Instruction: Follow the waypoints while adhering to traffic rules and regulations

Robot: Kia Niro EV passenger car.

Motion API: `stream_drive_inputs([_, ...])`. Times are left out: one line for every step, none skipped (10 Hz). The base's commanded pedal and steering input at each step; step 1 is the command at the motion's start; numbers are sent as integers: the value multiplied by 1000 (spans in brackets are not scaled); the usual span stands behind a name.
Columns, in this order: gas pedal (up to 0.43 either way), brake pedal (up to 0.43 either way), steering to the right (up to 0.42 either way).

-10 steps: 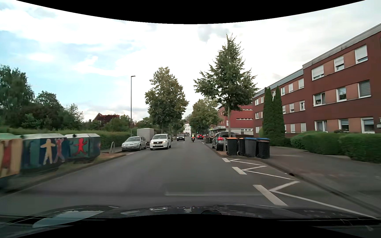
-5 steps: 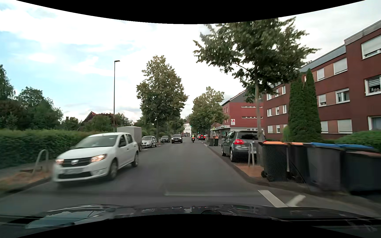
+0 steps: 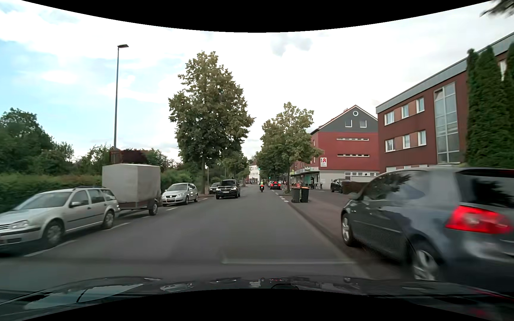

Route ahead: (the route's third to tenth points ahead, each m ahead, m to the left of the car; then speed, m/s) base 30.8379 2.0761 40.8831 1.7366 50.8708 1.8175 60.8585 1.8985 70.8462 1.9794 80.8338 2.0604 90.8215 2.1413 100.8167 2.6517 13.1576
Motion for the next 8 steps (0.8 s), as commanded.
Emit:
stream_drive_inputs([150,0,-6])
stream_drive_inputs([150,0,-6])
stream_drive_inputs([150,0,-6])
stream_drive_inputs([150,0,-6])
stream_drive_inputs([150,0,-6])
stream_drive_inputs([150,0,-6])
stream_drive_inputs([150,0,-6])
stream_drive_inputs([150,0,-6])
